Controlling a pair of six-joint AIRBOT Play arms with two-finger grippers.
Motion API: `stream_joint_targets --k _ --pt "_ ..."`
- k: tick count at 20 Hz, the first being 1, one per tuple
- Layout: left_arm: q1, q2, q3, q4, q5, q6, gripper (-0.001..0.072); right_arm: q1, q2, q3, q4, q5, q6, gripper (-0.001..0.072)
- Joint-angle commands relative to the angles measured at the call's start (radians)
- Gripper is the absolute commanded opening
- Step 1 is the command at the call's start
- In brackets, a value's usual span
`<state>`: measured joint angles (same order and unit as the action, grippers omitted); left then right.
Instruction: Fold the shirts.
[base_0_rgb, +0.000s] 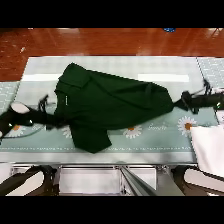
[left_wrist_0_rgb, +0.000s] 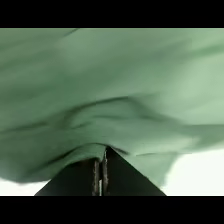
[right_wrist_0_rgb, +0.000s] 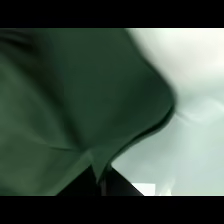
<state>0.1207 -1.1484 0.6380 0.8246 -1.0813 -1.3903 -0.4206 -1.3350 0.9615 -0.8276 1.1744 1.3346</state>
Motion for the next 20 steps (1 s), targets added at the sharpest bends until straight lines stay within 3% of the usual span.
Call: stream_joint_targets --k 1,6,11,15,17,20 --pt "0.008 0.058 0.320 -0.057 -0.082 0.029 0.0018 0.057 0.108 0.271 0.018 0.053 0.008 0.0025" --pt "0.086 0.080 0.937 -0.055 -0.080 0.024 0.0017 0.056 0.296 0.698 -0.018 0.058 0.052 0.0024" --pt "0.234 0.097 1.388 -0.055 -0.177 -0.010 0.0017 0.056 0.451 0.907 -0.165 0.083 0.126 0.0024" --pt "0.319 0.236 1.453 -0.019 -0.187 -0.010 0.0017 0.056 0.610 0.916 -0.263 0.135 0.161 0.0025" --pt "0.297 0.330 1.439 0.105 -0.195 -0.012 0.0017 0.056 0.672 0.916 -0.304 0.195 0.165 0.0024" --pt "0.146 0.443 1.437 0.380 -0.201 -0.048 0.0017 0.056 0.748 0.914 -0.414 0.291 0.192 0.0024"
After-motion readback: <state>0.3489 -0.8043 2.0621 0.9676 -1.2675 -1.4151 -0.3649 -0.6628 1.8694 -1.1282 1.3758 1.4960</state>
